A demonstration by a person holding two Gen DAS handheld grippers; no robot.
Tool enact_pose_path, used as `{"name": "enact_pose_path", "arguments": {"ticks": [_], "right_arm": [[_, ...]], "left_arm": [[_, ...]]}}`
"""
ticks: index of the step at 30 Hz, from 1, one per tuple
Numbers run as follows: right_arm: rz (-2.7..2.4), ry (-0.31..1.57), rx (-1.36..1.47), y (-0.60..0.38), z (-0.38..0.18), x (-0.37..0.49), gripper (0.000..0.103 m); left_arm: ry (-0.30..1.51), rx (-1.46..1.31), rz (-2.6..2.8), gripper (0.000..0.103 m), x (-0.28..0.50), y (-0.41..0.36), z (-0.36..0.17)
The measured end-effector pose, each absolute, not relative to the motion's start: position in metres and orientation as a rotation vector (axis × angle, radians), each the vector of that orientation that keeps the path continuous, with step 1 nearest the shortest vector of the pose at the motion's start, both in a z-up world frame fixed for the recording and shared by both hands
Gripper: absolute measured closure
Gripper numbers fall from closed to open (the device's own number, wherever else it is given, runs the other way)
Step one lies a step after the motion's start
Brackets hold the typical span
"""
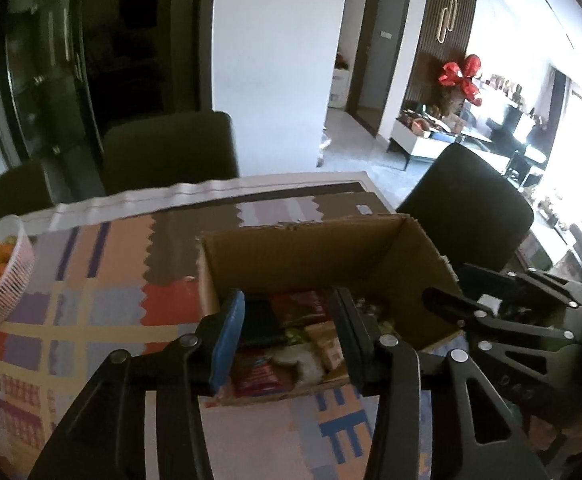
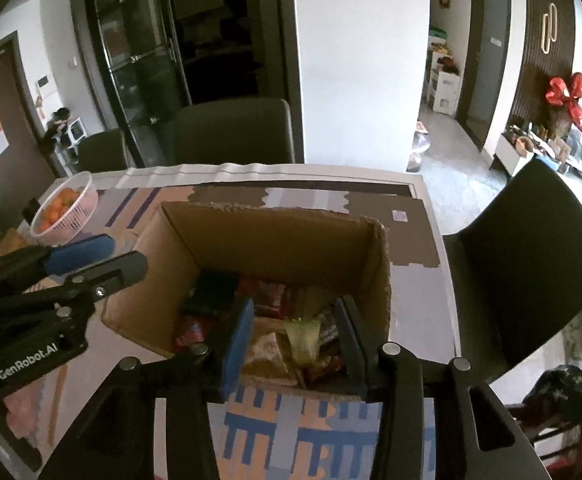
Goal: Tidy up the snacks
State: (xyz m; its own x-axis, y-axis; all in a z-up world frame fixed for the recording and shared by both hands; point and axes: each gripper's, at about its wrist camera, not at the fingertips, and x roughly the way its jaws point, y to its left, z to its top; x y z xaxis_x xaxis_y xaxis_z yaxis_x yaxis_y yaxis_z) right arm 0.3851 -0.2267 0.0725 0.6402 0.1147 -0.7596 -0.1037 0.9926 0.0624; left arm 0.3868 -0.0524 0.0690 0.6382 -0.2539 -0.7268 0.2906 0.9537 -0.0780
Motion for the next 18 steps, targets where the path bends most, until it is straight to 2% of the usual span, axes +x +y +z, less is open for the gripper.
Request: {"name": "enact_pose_path", "arguments": {"ticks": [1, 3, 5, 9, 13, 18], "right_arm": [[0.124, 0.86, 0.008, -0.227, 0.074, 0.381, 0.058], [0.119, 0.845, 0.008, -0.226, 0.076, 0.372, 0.049], [0.11, 0.817, 0.011, -0.227, 0.081, 0.36, 0.047], [0.077, 0.743, -0.001, -0.226, 0.091, 0.334, 0.037], [0.053, 0.67, -0.016, -0.225, 0.103, 0.304, 0.033], [0.054, 0.605, 0.0, -0.229, 0.113, 0.271, 0.027]], "left_arm": [[0.809, 0.055, -0.296, 0.048, 0.381, -0.051, 0.071], [0.77, 0.063, -0.27, 0.046, 0.371, -0.047, 0.075], [0.725, 0.071, -0.238, 0.041, 0.357, -0.042, 0.08], [0.666, 0.078, -0.204, 0.036, 0.331, -0.037, 0.09], [0.593, 0.088, -0.158, 0.035, 0.298, -0.033, 0.1], [0.531, 0.088, -0.149, 0.028, 0.262, -0.029, 0.108]]}}
